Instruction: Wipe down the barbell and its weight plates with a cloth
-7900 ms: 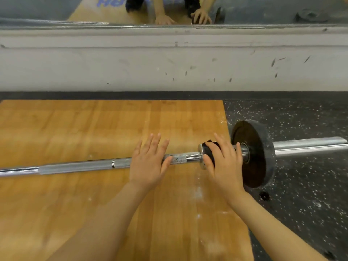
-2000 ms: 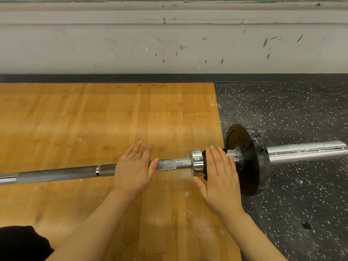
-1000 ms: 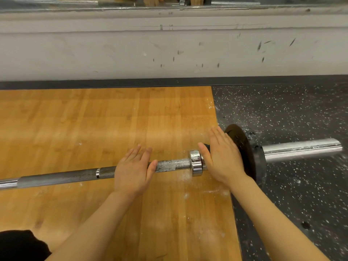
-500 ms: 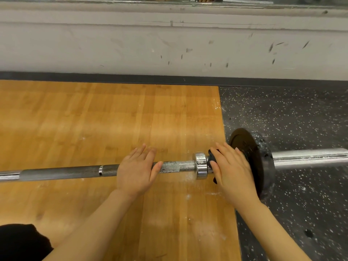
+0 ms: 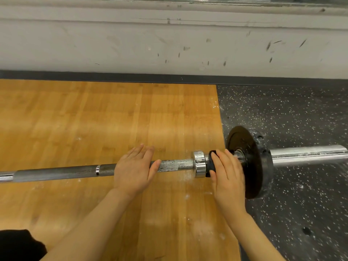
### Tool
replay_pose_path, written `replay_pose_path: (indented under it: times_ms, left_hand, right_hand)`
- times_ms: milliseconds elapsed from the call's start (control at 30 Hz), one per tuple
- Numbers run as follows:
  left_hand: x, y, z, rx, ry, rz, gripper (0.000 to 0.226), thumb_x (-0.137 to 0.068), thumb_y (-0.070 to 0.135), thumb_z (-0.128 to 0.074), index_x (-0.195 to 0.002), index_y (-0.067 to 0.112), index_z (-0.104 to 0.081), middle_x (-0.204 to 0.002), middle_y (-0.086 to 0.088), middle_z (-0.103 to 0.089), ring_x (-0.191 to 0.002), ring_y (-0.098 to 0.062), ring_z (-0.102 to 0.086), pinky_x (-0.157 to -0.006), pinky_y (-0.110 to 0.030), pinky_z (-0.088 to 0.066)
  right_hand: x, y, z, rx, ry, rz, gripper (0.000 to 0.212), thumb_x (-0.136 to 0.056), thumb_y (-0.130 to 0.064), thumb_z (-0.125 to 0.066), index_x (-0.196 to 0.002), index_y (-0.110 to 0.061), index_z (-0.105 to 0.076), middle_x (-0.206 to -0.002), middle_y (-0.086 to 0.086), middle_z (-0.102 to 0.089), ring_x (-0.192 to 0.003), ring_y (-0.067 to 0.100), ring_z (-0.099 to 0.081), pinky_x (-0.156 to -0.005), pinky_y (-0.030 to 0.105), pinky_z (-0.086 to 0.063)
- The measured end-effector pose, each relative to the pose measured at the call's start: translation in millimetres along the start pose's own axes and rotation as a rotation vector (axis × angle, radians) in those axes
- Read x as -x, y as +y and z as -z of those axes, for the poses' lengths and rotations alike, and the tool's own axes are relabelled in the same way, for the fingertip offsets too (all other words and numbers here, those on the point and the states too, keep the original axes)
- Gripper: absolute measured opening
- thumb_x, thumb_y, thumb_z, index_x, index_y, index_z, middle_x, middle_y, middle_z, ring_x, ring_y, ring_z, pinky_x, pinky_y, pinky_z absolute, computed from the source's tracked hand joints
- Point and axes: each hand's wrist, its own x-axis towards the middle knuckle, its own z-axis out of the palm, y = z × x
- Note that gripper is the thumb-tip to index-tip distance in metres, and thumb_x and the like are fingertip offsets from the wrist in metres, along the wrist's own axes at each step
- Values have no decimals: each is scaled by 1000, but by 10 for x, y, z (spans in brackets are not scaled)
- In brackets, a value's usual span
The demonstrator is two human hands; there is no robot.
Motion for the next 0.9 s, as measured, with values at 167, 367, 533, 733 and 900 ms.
replay_pose_path:
  times_ms: [167,367,533,733,900]
  left_hand:
    - [-8,-28,-50,8,35,-26,69,-103,50,-12,-117,8,-66,-104,-9,-73,-116,-28,-62,-91,-39,-50]
    - [-38,-37,-73,12,60,-24,69,-103,50,-13,-119,7,-65,-108,-9,-72,-119,-27,-60,-93,-40,-49]
    - [-58,-23,-44,6,50,-15,73,-103,50,-10,-117,7,-66,-105,-10,-73,-115,-28,-62,-90,-40,-51]
    - [-65,-31,-59,20,57,-4,73,-102,51,-11,-118,7,-67,-104,-11,-73,-116,-27,-62,-92,-40,-50]
    - [-87,-33,-45,17,57,-4,73,-102,51,-10,-117,7,-67,-103,-9,-73,-116,-27,-63,-89,-39,-51]
  right_hand:
    - [-173,19,13,3,-57,4,44,-98,-23,-37,-130,-2,-58,-135,12,-57,-134,27,-42,-118,41,-21]
    - [-688,16,58,127,-243,-106,57,-100,-36,-21,-108,-6,-69,-114,9,-67,-124,29,-53,-114,41,-29]
    - [-691,-2,60,127,-200,-109,55,-98,-39,-18,-75,-14,-61,-68,-3,-54,-66,21,-53,-66,33,-35]
    - [-631,-95,94,-195,80,-181,50,-103,-37,-25,-71,-12,-53,-65,-2,-50,-62,20,-47,-62,35,-37]
    - [-477,-444,20,-291,94,-10,47,-104,-37,-30,-109,-8,-67,-105,4,-67,-101,21,-60,-92,37,-43]
